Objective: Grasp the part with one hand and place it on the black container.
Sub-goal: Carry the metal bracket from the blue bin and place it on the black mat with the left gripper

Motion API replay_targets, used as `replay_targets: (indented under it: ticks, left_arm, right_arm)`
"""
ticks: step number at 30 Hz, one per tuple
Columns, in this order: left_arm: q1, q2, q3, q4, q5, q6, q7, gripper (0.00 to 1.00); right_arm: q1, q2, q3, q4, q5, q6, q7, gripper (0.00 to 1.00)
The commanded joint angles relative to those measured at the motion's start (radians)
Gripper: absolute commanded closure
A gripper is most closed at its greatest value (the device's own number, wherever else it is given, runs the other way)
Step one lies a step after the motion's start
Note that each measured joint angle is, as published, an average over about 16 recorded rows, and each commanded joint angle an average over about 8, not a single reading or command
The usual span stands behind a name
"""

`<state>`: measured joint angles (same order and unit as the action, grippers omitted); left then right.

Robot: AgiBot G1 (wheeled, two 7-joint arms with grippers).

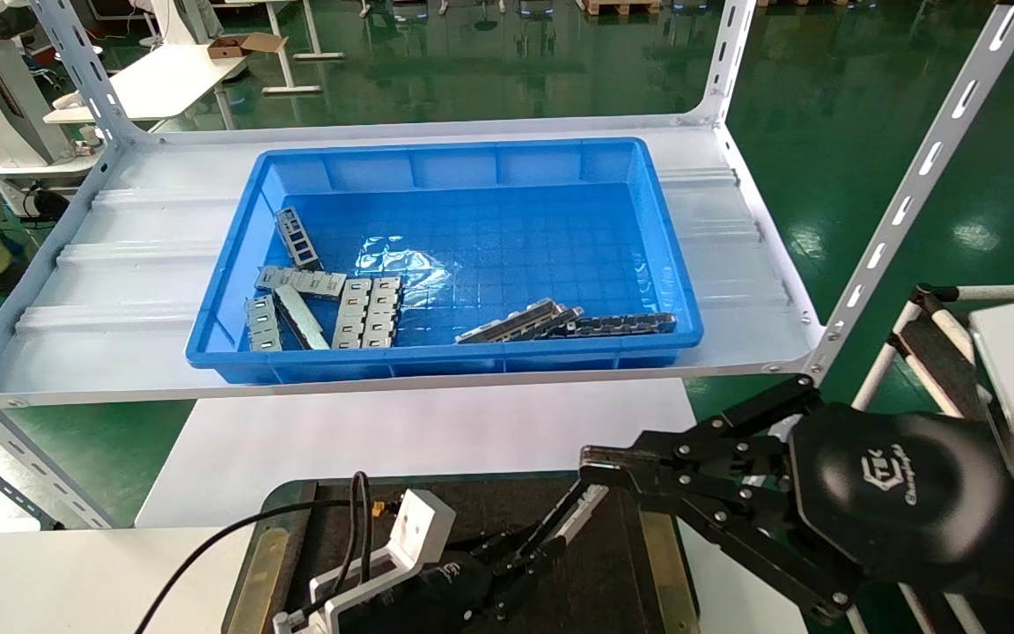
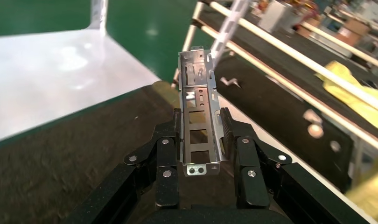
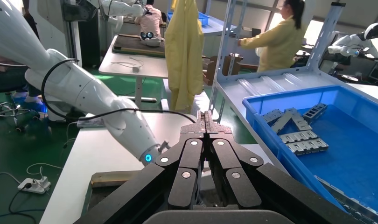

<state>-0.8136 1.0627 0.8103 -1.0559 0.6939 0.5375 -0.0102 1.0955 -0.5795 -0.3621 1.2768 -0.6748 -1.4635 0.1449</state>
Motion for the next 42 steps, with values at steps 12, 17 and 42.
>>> replay_targets:
  ticks: [12,17,42]
  left_arm:
    - [0.068,0.178,-0.031,0.062,-0.005,-0.266,0.020,1.00]
    - [0.097,0.241,-0.072,0.073,-0.007,-0.359,0.049,1.00]
    - [0.186,0.296,-0.088,-0.010,-0.053,-0.600,0.035,1.00]
  right_arm:
    - [0.000,0.000,0.000,0.000,0.000,0.000,0.000,1.00]
    - [0.000,0.000,0.000,0.000,0.000,0.000,0.000,1.00]
    - [0.000,0.000,-0.001,0.000,0.000,0.000,0.000,1.00]
